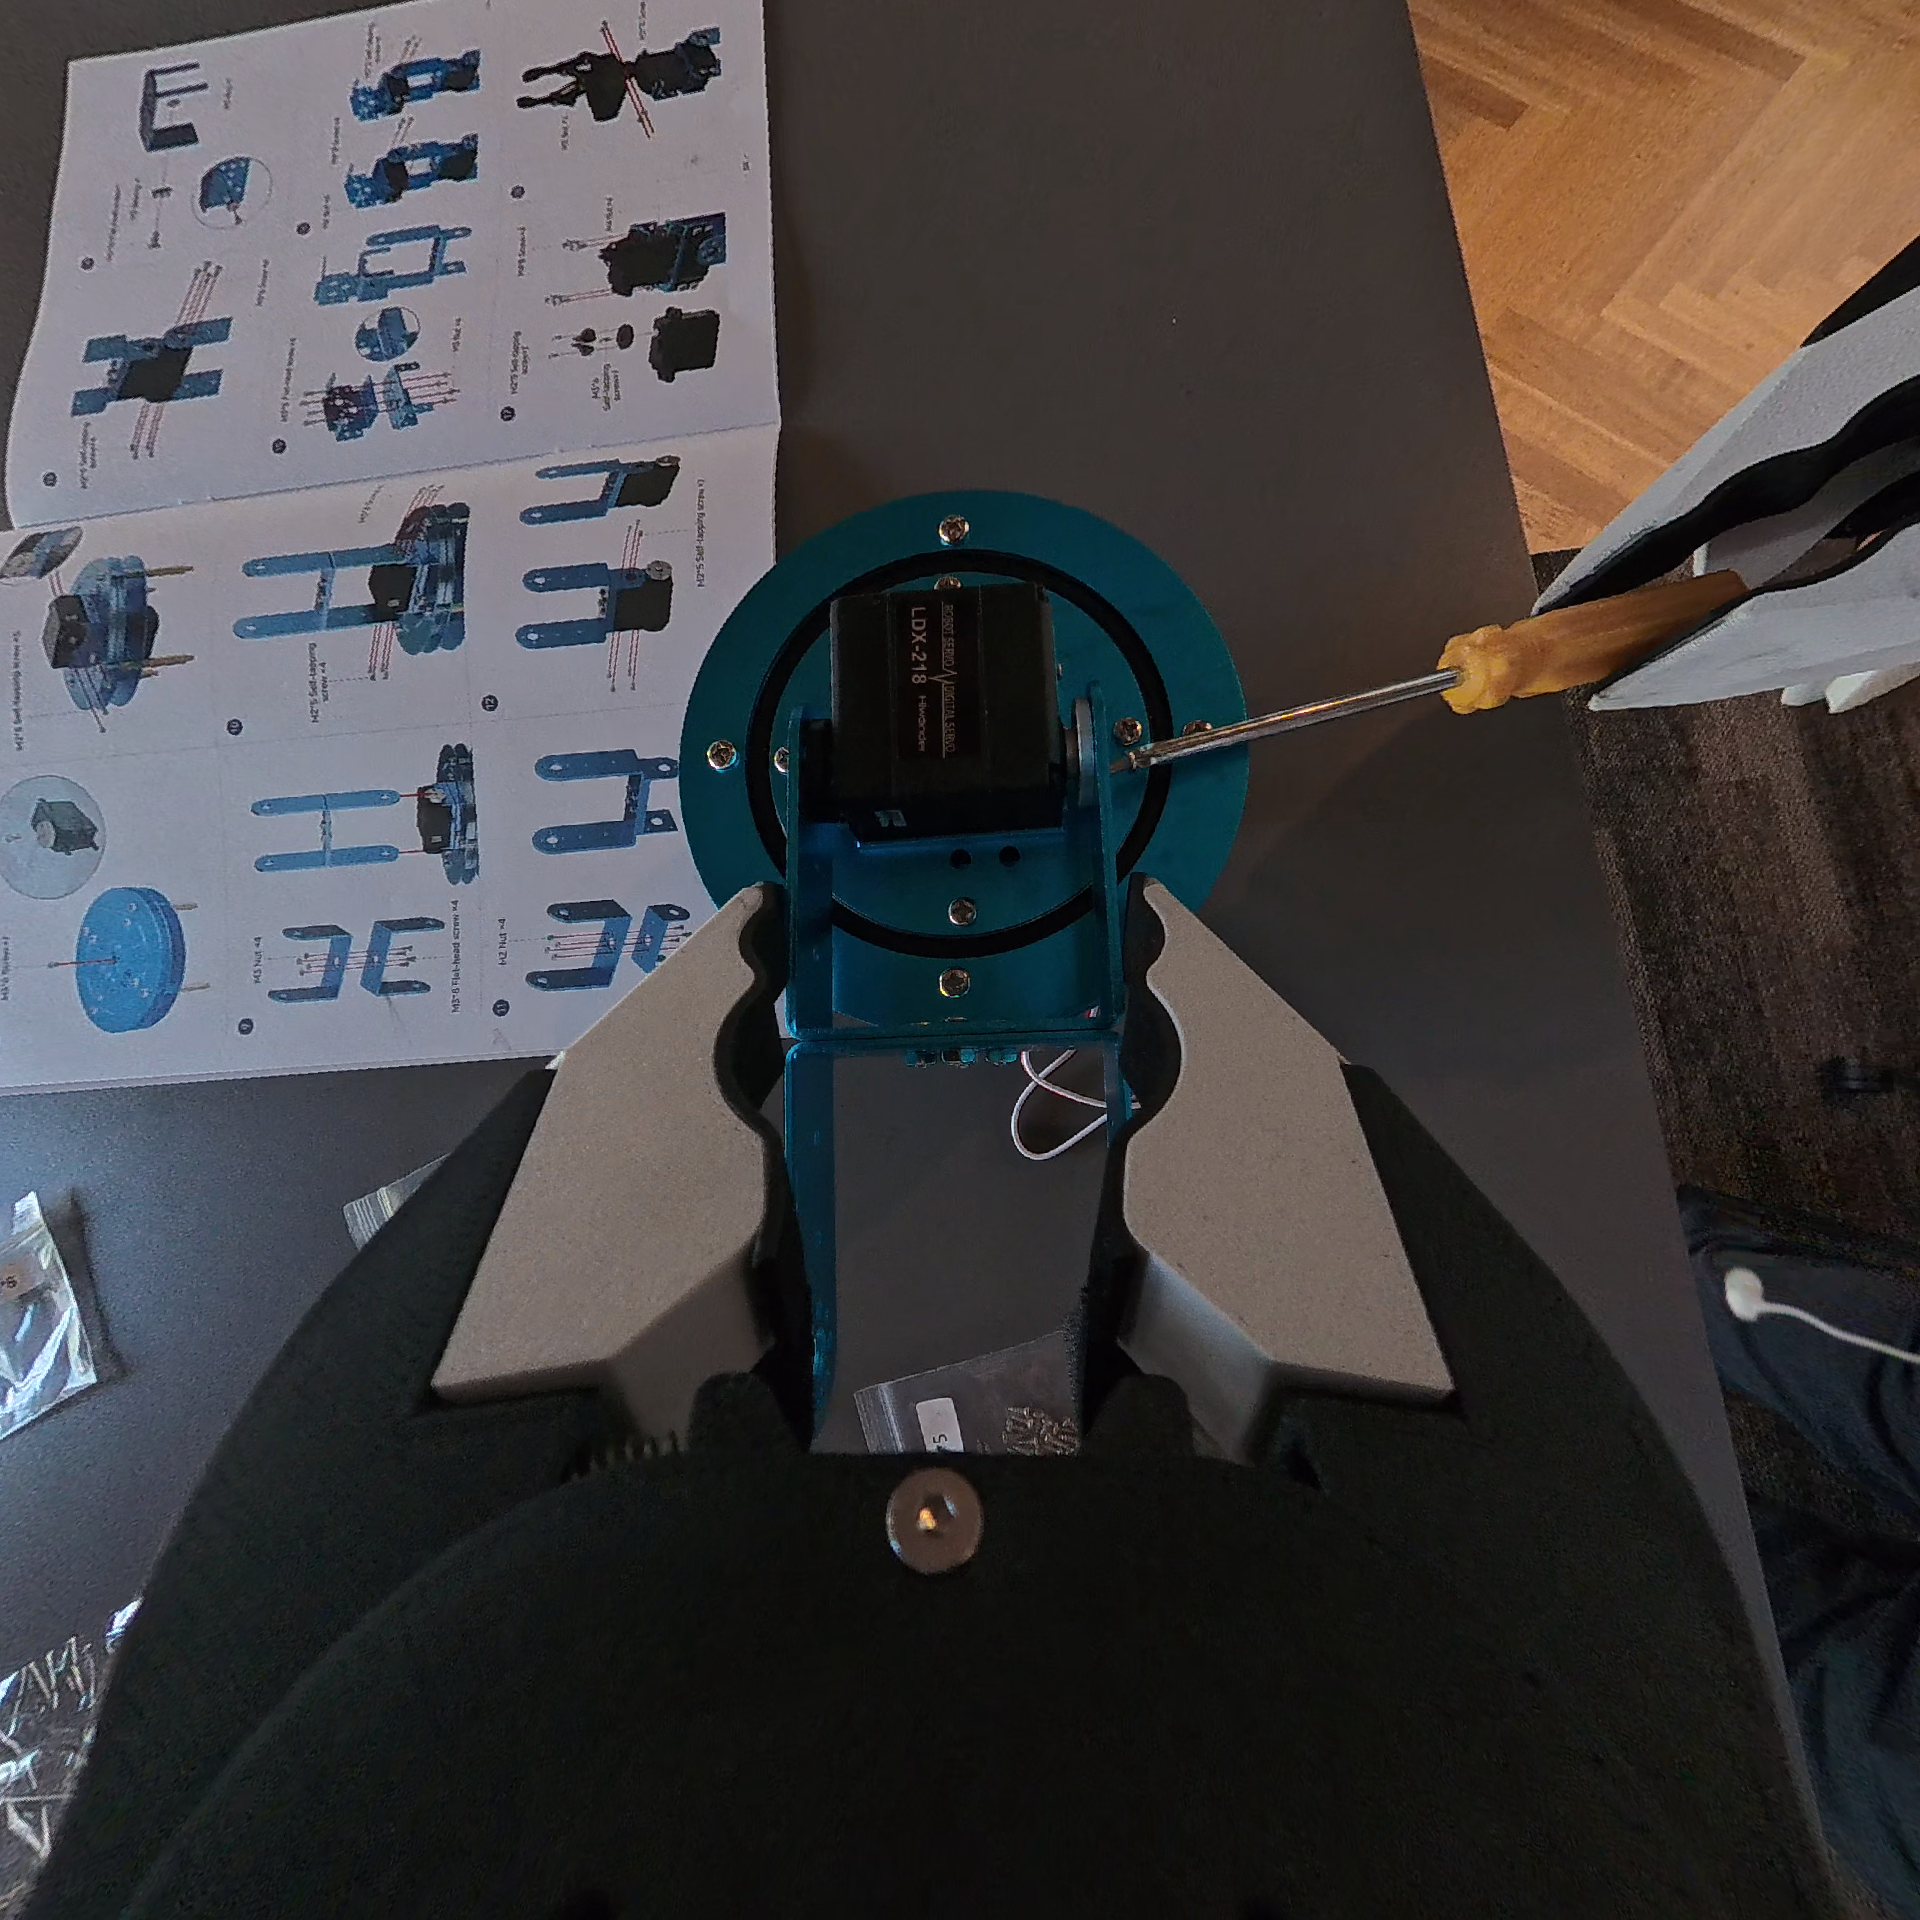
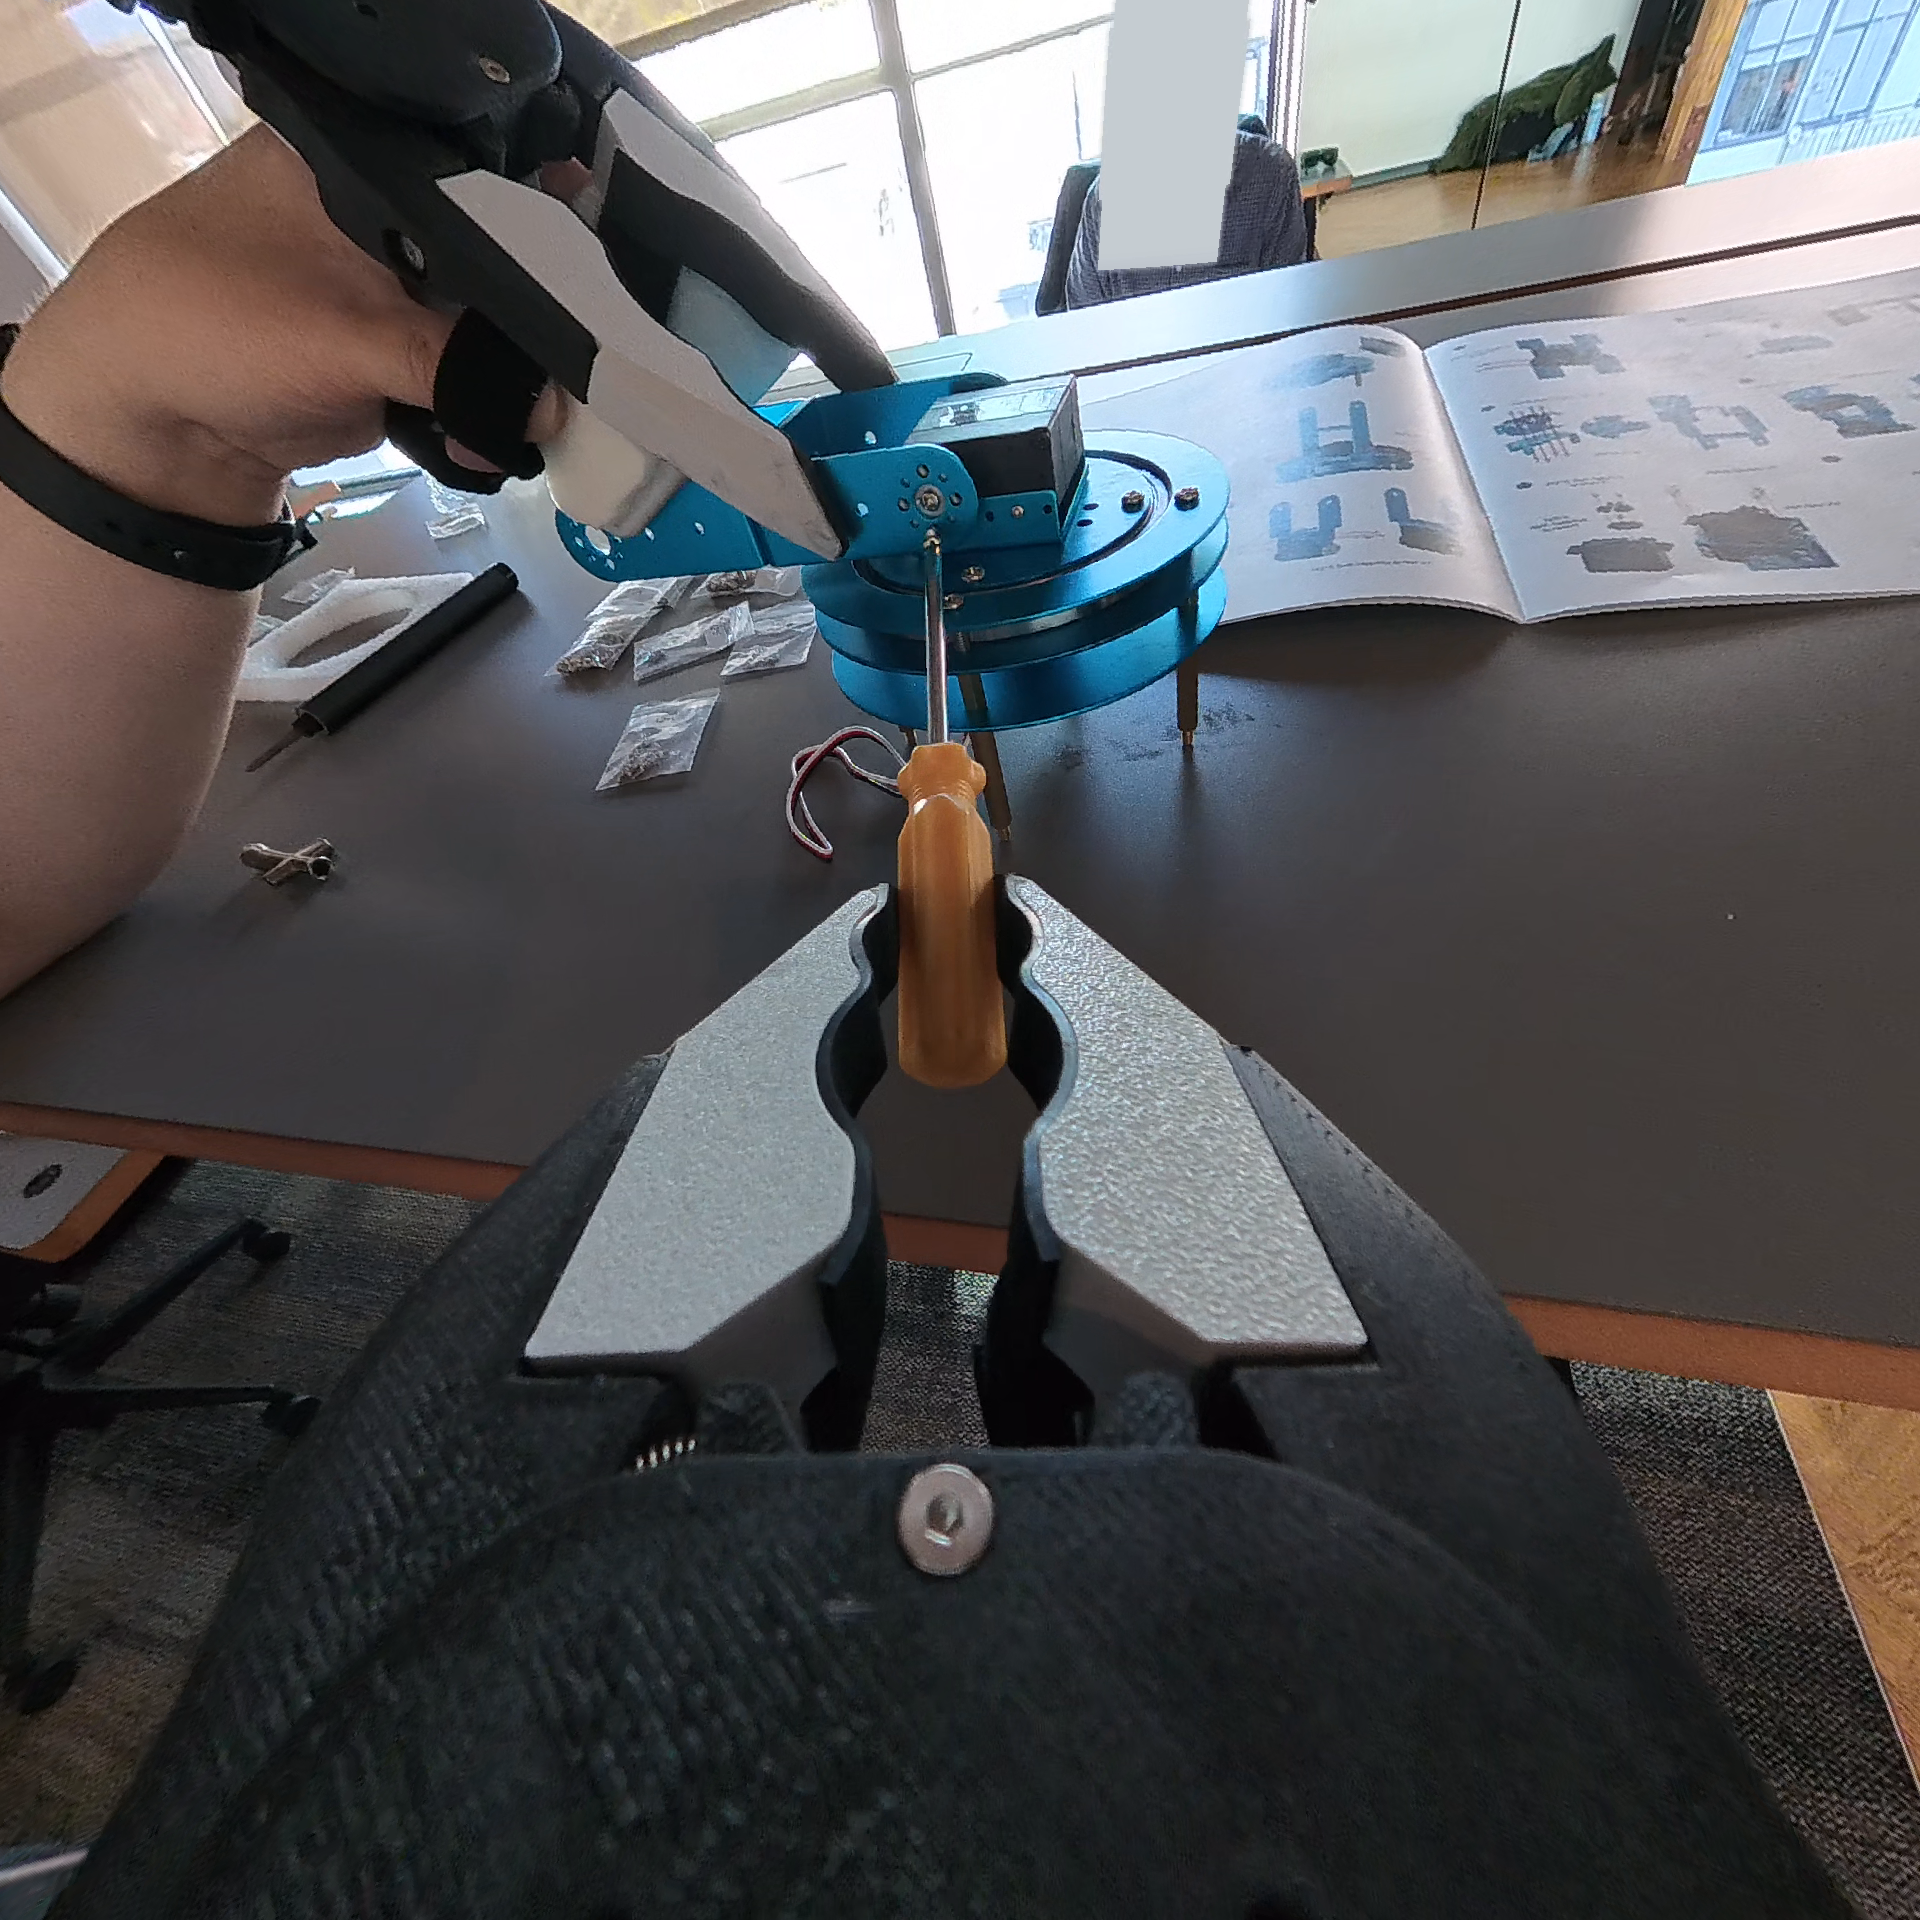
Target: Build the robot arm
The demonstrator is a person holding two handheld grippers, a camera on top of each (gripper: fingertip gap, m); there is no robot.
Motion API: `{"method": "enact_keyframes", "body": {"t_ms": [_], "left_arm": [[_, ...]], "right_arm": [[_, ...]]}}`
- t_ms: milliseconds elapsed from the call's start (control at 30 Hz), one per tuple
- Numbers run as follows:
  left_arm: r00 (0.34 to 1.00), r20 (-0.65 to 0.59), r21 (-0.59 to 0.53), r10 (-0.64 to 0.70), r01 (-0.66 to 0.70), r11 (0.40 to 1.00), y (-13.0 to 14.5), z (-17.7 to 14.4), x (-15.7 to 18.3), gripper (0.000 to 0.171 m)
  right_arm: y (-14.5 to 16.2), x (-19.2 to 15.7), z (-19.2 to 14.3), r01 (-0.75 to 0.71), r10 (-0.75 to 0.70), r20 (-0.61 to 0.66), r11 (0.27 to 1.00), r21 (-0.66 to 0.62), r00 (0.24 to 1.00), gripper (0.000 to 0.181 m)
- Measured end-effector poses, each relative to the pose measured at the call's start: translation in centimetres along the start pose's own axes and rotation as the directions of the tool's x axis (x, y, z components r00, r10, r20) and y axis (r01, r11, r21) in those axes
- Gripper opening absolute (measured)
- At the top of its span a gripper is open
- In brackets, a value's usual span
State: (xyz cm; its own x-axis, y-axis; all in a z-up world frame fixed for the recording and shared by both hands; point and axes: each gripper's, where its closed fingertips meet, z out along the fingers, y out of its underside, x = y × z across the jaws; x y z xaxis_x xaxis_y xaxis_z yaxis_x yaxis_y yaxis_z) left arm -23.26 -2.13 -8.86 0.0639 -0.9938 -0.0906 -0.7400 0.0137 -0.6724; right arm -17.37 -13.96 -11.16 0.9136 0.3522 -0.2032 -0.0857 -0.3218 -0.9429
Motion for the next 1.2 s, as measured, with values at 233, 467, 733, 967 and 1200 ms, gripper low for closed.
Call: {"method": "enact_keyframes", "body": {"t_ms": [233, 467, 733, 967, 1200], "left_arm": [[1.000, 0.001, -0.001, 0.000, 0.000, 1.000, 0.0, 0.0, 0.0, 0.064], [1.000, 0.005, -0.006, 0.001, -0.001, 1.000, 0.0, 0.0, 0.0, 0.064], [1.000, 0.014, -0.012, 0.008, -0.008, 1.000, 0.0, 0.0, 0.0, 0.064], [1.000, 0.027, -0.022, 0.016, -0.015, 1.000, 0.1, 0.0, 0.0, 0.064], [0.999, 0.029, -0.027, 0.021, -0.020, 0.999, 0.1, 0.0, 0.0, 0.063]], "right_arm": [[0.0, 0.0, 0.1, 0.007, -0.007, -0.009, 1.000, -0.002, 1.000, 0.017], [-0.1, -0.1, 0.2, 0.007, -0.007, -0.021, 1.000, -0.003, 1.000, 0.017], [-0.1, -0.5, 0.2, -0.033, 0.032, -0.042, 0.999, -0.023, 0.999, 0.017], [0.2, -1.0, 0.4, -0.177, 0.177, 0.001, 0.983, -0.039, 0.984, 0.017], [0.6, -1.8, 0.7, -0.356, 0.365, 0.085, 0.928, -0.107, 0.927, 0.017]]}}
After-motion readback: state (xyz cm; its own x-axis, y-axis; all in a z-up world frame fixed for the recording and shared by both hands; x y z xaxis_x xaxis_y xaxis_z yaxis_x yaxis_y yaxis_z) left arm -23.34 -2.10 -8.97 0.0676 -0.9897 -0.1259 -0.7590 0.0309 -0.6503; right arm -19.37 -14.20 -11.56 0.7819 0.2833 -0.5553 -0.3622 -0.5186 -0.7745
